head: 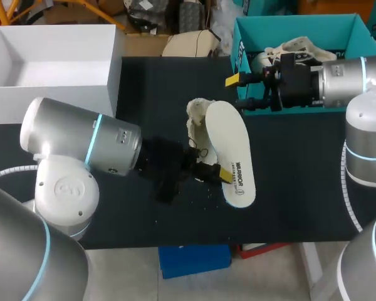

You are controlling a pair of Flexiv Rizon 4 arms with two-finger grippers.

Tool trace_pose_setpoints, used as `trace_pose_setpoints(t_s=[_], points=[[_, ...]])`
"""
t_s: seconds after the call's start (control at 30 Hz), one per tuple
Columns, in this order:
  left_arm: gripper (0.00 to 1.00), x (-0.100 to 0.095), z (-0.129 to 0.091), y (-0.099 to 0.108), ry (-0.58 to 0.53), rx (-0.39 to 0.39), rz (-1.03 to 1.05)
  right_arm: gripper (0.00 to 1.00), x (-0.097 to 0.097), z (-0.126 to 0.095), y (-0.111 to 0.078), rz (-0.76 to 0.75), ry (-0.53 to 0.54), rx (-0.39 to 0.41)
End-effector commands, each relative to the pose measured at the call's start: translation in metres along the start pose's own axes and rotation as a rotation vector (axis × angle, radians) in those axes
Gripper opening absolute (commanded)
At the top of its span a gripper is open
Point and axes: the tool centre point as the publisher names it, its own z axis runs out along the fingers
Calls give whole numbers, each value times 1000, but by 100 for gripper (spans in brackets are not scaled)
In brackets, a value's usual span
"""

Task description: Take the shoe out of the shoebox, open the shoe tongue, remove and reinsert the insole, then place the shoe into the shoebox

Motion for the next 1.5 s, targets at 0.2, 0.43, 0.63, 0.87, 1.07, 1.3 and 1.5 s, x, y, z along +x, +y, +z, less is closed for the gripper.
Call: trace_pose_setpoints(t_s=[0.2, 0.43, 0.63, 0.87, 1.07, 1.3, 1.5], points=[[0, 37, -11, 25, -68, -3, 37, 100, -1, 2, -1, 0, 0, -3], [0, 46, -23, 49, -76, -19, 43, 100, -1, 2, -1, 0, 0, -3], [0, 44, -30, 61, -84, -16, 66, 100, -1, 2, -1, 0, 0, -3], [0, 46, -43, 74, -88, -43, 58, 100, -1, 2, -1, 0, 0, -3], [0, 53, -51, 84, -98, -65, 43, 100, -1, 2, -1, 0, 0, -3], [0, 53, -52, 85, -101, -70, 40, 100, -1, 2, -1, 0, 0, -3], [0, 53, -52, 85, -101, -70, 40, 100, -1, 2, -1, 0, 0, -3]])
